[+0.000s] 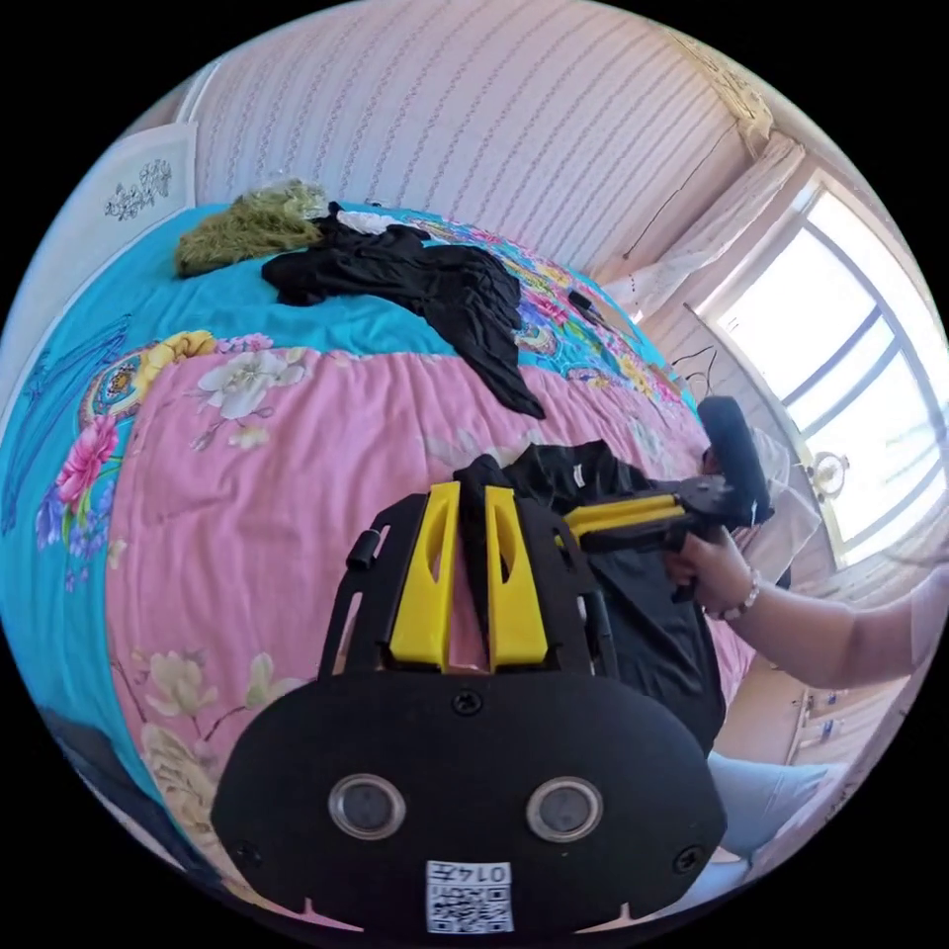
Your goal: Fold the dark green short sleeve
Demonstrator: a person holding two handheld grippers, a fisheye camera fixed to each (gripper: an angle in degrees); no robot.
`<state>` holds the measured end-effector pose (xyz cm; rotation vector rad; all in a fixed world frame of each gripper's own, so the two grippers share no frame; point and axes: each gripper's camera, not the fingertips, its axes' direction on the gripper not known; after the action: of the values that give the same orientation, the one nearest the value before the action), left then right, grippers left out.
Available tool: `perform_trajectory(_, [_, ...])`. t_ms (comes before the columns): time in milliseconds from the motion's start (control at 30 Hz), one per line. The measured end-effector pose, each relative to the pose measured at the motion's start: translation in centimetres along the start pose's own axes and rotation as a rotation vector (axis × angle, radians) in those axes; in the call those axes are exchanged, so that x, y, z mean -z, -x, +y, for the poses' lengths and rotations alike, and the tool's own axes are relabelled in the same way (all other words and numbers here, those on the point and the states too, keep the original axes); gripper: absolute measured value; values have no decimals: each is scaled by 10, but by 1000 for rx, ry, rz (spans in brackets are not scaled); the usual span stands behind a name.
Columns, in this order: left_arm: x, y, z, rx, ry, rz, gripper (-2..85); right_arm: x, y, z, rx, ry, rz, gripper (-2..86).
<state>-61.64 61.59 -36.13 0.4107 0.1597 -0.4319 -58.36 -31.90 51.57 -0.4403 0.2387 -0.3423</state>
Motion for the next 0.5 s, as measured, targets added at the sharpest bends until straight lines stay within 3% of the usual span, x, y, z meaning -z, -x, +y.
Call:
perform_trajectory(167, [-54, 6, -6, 11, 218, 27, 42, -11, 2, -22, -13, -16, -29, 70])
perform_trajectory(333, [28, 30, 52, 80, 22, 45, -8, -14, 15, -31, 6, -33, -81, 71])
perform_trajectory(500, [81, 57, 106, 117, -29, 6, -10, -23, 39, -46, 108, -19, -70, 71])
